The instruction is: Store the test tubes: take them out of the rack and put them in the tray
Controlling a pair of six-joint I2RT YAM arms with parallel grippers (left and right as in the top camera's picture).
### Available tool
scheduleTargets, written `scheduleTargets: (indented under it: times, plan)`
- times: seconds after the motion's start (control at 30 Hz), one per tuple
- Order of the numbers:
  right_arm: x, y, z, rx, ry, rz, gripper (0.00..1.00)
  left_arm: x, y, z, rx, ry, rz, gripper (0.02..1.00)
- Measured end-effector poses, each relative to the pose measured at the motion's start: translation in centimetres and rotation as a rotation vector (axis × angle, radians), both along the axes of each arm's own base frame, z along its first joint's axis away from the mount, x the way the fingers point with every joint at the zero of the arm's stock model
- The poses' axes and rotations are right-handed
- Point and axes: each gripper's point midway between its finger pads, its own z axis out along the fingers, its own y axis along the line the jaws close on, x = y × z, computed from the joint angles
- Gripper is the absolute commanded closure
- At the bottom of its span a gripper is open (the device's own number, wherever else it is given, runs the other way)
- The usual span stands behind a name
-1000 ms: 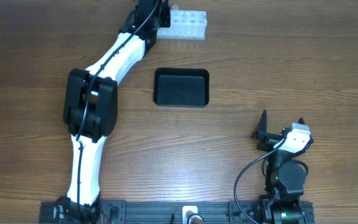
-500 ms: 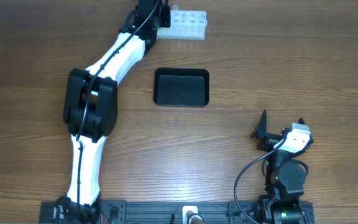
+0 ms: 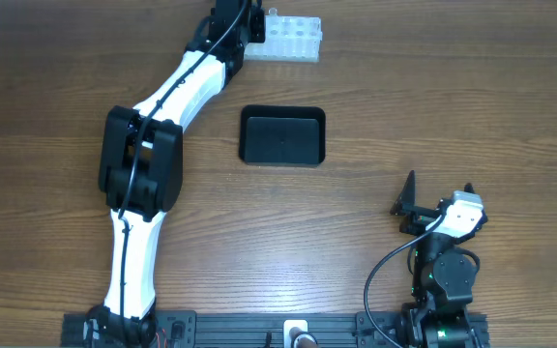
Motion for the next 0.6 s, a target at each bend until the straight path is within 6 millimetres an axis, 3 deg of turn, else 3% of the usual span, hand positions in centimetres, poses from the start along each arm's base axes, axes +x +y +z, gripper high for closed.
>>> scheduleTargets:
  times: [0.13, 0.23, 0.3, 0.4, 0.5, 0.57, 0.6]
  plan:
    - [0.0, 0.0, 0.0, 0.000, 0.000, 0.000, 0.007, -0.2, 0.1, 1.3, 0.021, -0.016, -0.005, 0.897]
    - [0.0, 0.0, 0.0, 0.000, 0.000, 0.000, 0.007, -0.5, 0.1, 5.7, 0.031, -0.082, -0.014, 0.897]
    - [0.0, 0.0, 0.0, 0.000, 0.000, 0.000, 0.007, -1.0, 0.3, 10.9, 0.027, -0.170, -0.019, 0.906]
    - [0.0, 0.0, 0.0, 0.000, 0.000, -0.002, 0.009, -3.3, 0.8, 20.5, 0.006, -0.323, -0.026, 0.936]
    - [0.0, -0.1, 0.0, -0.001, 0.000, -0.003, 0.007, -7.8, 1.8, 29.8, -0.025, -0.445, -0.029, 0.947]
    - [0.0, -0.1, 0.0, 0.000, 0.000, -0.003, 0.009, -10.9, 2.2, 33.6, -0.038, -0.473, -0.035, 0.945]
    - [0.0, -0.1, 0.0, -0.001, 0.000, -0.003, 0.007, -12.4, 2.2, 34.5, -0.040, -0.457, -0.046, 0.945]
